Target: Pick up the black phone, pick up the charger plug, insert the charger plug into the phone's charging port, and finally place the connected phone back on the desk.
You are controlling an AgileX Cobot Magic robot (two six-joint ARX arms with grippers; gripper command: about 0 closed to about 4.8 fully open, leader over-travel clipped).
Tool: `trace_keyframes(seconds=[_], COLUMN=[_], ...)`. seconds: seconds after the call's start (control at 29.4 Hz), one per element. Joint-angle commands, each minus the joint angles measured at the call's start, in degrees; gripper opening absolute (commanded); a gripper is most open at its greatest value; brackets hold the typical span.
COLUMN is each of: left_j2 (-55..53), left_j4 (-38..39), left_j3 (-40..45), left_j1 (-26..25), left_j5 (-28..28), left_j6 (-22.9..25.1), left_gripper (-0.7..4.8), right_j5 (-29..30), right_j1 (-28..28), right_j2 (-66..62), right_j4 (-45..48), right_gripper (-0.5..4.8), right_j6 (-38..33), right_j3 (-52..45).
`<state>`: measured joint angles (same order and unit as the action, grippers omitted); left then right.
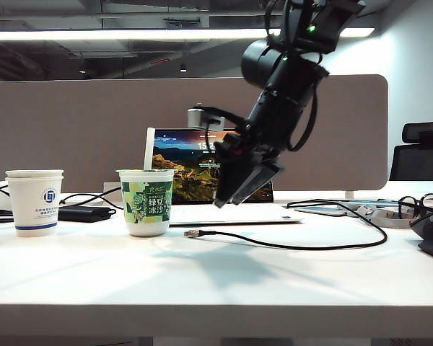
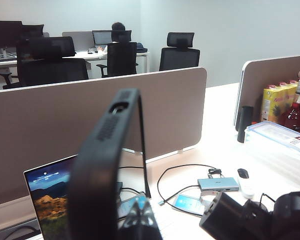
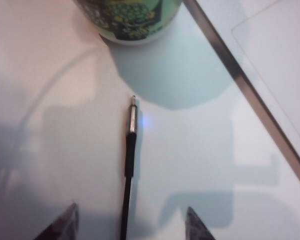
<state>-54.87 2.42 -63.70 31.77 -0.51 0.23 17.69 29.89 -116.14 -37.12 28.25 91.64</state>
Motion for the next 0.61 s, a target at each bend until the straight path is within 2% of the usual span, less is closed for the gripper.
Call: trace_keyframes(seconds=[0.03, 0.14, 0.27, 0.41, 0.48, 0.61], left_j2=[0.5, 0.5, 0.5, 0.5, 0.5, 0.6], left_j4=[-2.6, -2.5, -2.5, -2.5, -2.5, -2.5], left_j3=[-0.5, -0.5, -0.5, -0.5, -0.5, -0.5], left_j1=[0.1, 0.1, 0.1, 0.1, 0.1, 0.1], left_j5=[0.1, 0.2, 0.2, 0.2, 0.2, 0.2], left_j6=[-0.3, -0.3, -0.3, -0.2, -0.2, -0.2], left_gripper=[-0.06, -0.06, -0.06, -0.06, -0.06, -0.06], right_j5=[-0.7, -1.5, -2.8, -2.7, -2.7, -2.7], right_j1=[1.1, 1.4, 1.4, 1.2, 1.2, 0.7], right_j2=[-1.2, -2.8, -3.1, -0.8, 1.4, 3.6], right_j4=[2.1, 2.3, 5.3, 10.5, 10.6, 10.5], right_gripper=[2.69, 2.69, 2.69, 2.7, 2.7, 2.69], right_j6=[-0.2, -0.2, -4.7, -18.7, -28.1, -56.8], right_j3=[0.2, 0.2, 0.2, 0.3, 0.3, 0.3])
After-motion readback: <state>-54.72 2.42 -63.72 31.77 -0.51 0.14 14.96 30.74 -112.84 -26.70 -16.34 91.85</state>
